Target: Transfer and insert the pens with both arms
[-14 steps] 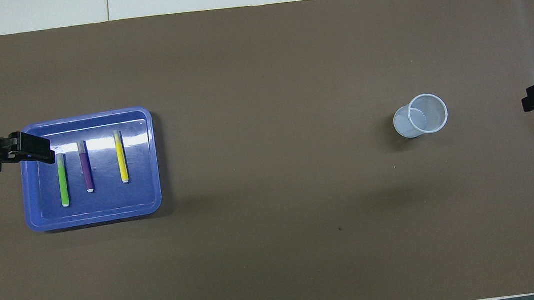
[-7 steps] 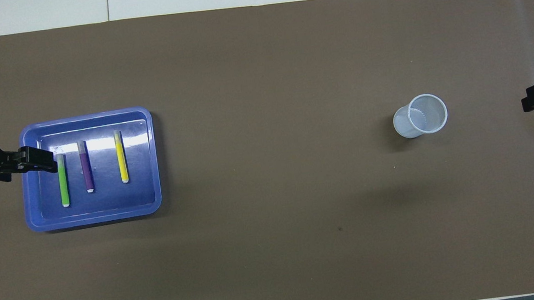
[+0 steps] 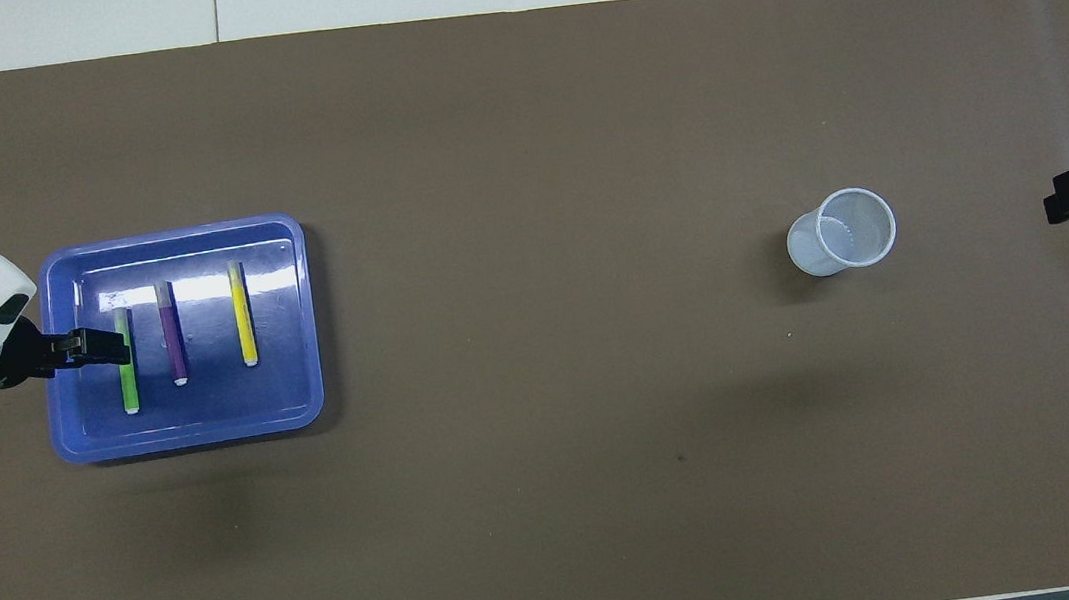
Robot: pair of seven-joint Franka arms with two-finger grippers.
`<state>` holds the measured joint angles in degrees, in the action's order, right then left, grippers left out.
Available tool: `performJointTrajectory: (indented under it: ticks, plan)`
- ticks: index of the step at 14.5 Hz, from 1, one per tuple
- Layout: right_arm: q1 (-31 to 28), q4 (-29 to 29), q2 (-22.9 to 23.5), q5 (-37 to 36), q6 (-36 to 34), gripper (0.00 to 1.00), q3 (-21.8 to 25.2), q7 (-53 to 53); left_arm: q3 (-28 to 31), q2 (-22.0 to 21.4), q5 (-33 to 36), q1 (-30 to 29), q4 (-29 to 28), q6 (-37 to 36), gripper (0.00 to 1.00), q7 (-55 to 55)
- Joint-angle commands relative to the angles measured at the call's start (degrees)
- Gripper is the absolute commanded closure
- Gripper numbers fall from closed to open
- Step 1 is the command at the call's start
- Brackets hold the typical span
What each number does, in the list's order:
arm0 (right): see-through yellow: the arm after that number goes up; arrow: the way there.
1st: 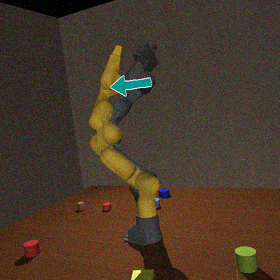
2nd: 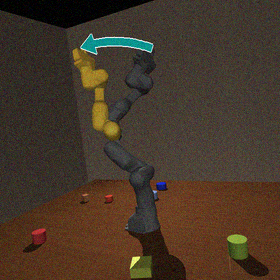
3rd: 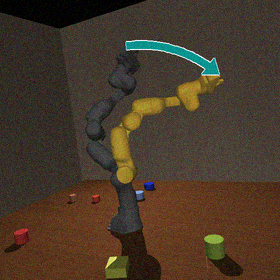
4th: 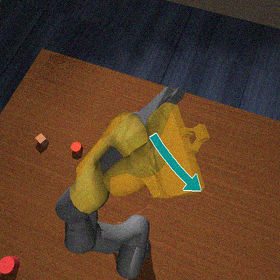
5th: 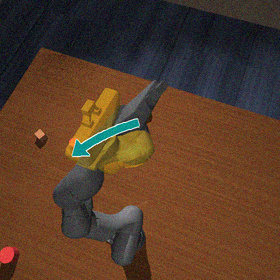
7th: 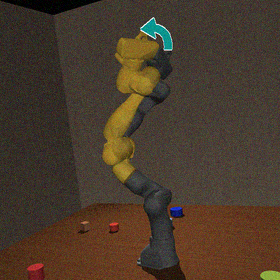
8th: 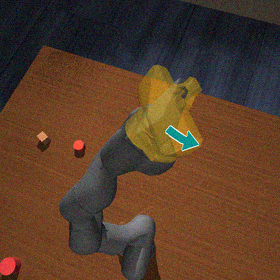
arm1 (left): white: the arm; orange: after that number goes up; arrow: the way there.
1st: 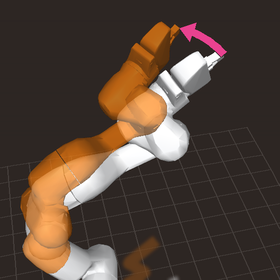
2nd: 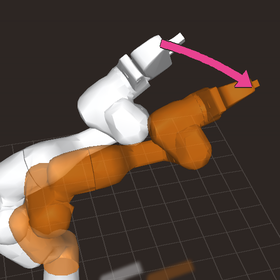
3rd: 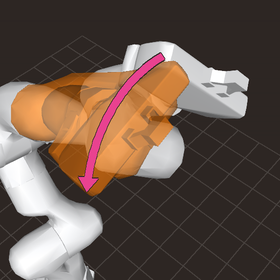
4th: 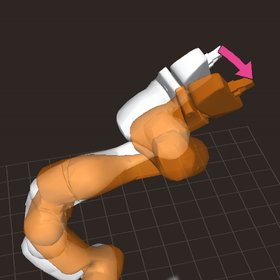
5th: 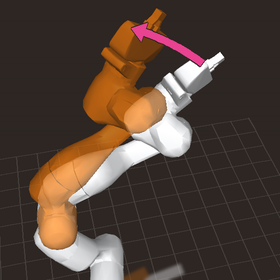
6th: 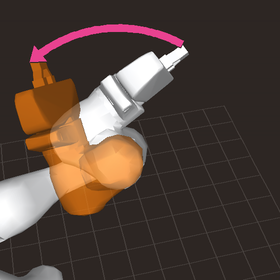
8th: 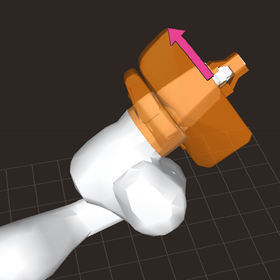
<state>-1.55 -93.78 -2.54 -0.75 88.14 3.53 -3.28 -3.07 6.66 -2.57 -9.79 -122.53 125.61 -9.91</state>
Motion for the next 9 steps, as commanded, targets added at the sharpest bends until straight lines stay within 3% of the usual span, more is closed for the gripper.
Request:
performJointTrajectory:
  ticks: [1,3,6,9]
  plan:
    - [-0.2,-0.5,-0.4,0.1,-0.2,0.00,0.0,-1.0,-0.1,1.9,-0.5,-0.2,-1.1,3.8,0.06,-1.0]
    - [-0.2,-0.5,-0.4,0.1,-0.2,0.00,0.0,-1.0,-0.1,3.2,-0.5,0.6,-1.0,5.4,0.10,-0.4]
    - [-0.2,-0.5,-0.4,0.1,-0.2,0.00,0.0,-1.0,-0.1,4.5,-0.3,0.6,-0.7,6.9,0.23,-1.0]
    - [-0.2,-0.5,-0.4,0.1,-0.2,0.00,0.0,-1.0,-0.1,4.6,-0.1,0.6,-0.5,7.1,0.28,-1.1]
